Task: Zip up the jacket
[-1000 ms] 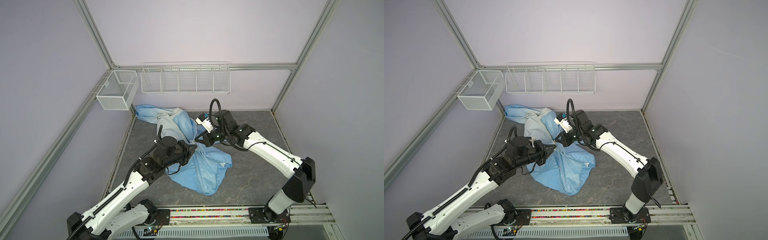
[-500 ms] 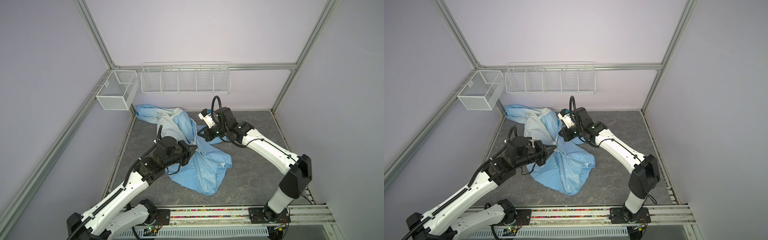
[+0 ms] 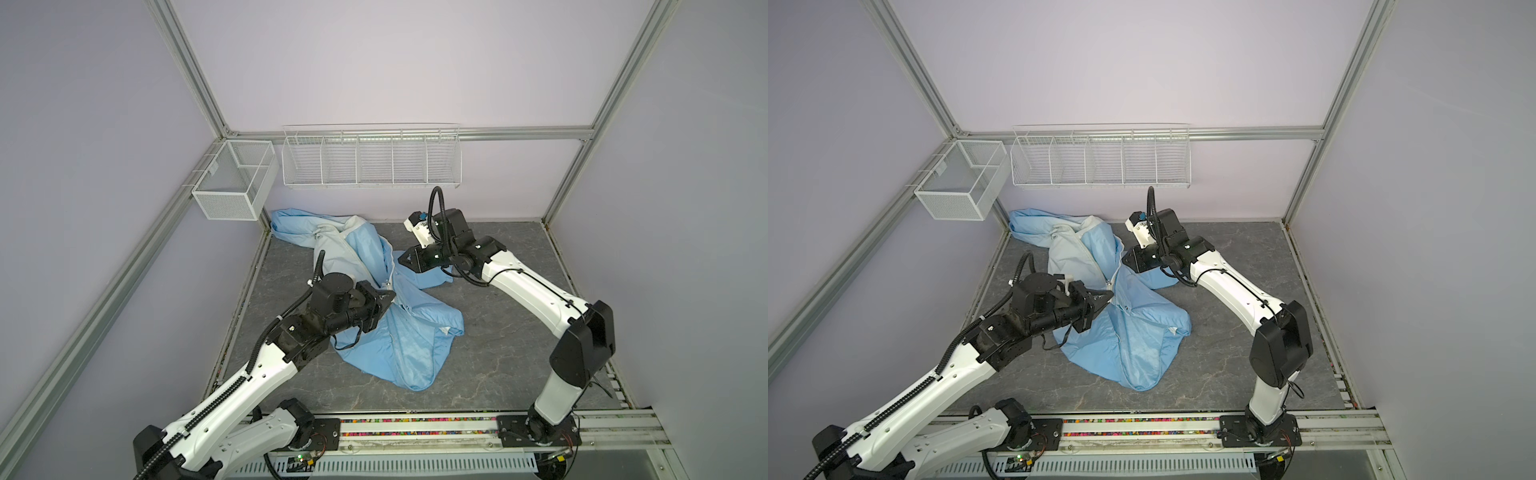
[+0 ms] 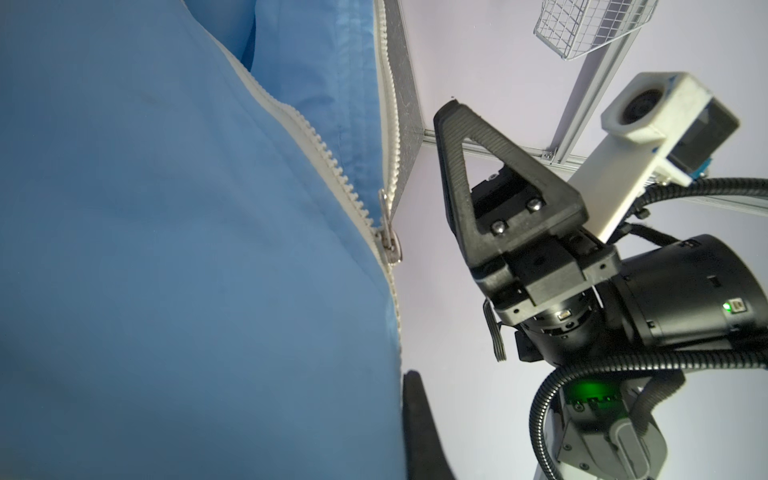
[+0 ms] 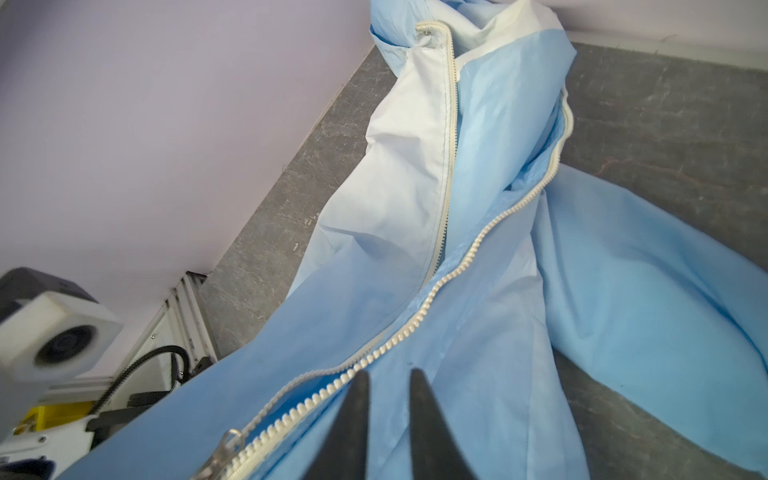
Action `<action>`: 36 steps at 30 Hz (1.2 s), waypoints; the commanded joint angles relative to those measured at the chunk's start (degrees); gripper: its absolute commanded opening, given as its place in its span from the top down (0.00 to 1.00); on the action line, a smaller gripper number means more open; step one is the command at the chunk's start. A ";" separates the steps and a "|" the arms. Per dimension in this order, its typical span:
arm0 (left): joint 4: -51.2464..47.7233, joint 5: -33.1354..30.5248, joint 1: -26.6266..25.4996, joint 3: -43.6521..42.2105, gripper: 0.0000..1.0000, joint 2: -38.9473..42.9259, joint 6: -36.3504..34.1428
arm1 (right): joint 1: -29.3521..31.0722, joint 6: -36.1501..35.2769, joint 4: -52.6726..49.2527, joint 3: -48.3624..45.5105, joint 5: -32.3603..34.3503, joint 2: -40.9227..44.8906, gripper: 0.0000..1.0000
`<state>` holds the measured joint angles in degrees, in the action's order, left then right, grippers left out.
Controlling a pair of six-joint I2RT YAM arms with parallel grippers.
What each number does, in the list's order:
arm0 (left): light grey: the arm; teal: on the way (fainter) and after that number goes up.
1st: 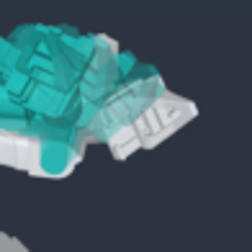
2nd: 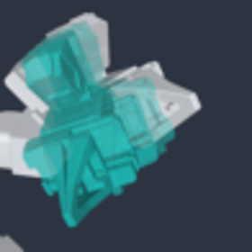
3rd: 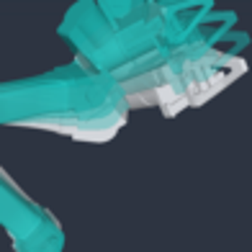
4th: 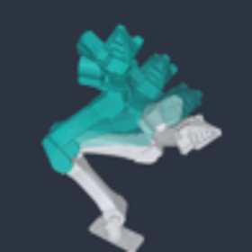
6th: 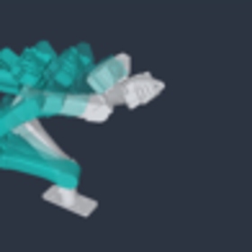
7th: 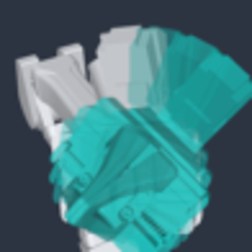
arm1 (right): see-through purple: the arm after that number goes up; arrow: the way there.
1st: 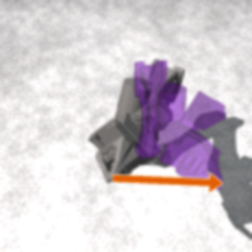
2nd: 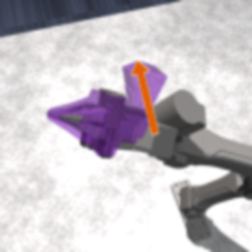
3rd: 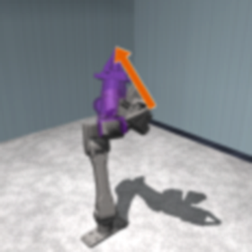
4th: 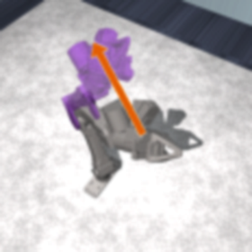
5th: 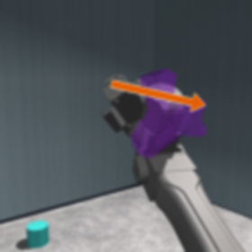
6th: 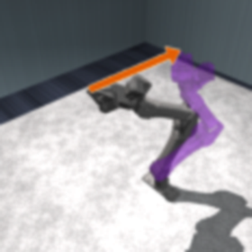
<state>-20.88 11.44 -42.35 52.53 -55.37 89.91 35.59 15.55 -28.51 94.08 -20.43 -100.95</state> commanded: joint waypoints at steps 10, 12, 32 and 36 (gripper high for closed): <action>-0.91 -4.29 2.96 4.96 1.00 -1.73 -5.34 | -14.25 8.45 -14.27 -15.51 -6.84 -3.99 0.67; -0.82 -4.76 3.12 5.79 1.00 -3.01 -6.03 | -14.30 8.99 -13.32 -18.15 -6.69 -5.17 0.67; -5.16 -6.40 9.10 8.95 1.00 -3.59 -10.75 | 2.55 40.60 14.64 -17.55 -13.81 -17.63 0.67; -5.55 -4.64 12.29 7.97 1.00 -3.24 -11.87 | 6.48 42.69 12.64 -7.93 -13.17 -21.60 0.65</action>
<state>-25.56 5.98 -31.86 59.61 -59.68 80.03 40.32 52.93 -18.68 81.23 -33.04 -121.19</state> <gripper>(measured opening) 0.053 0.346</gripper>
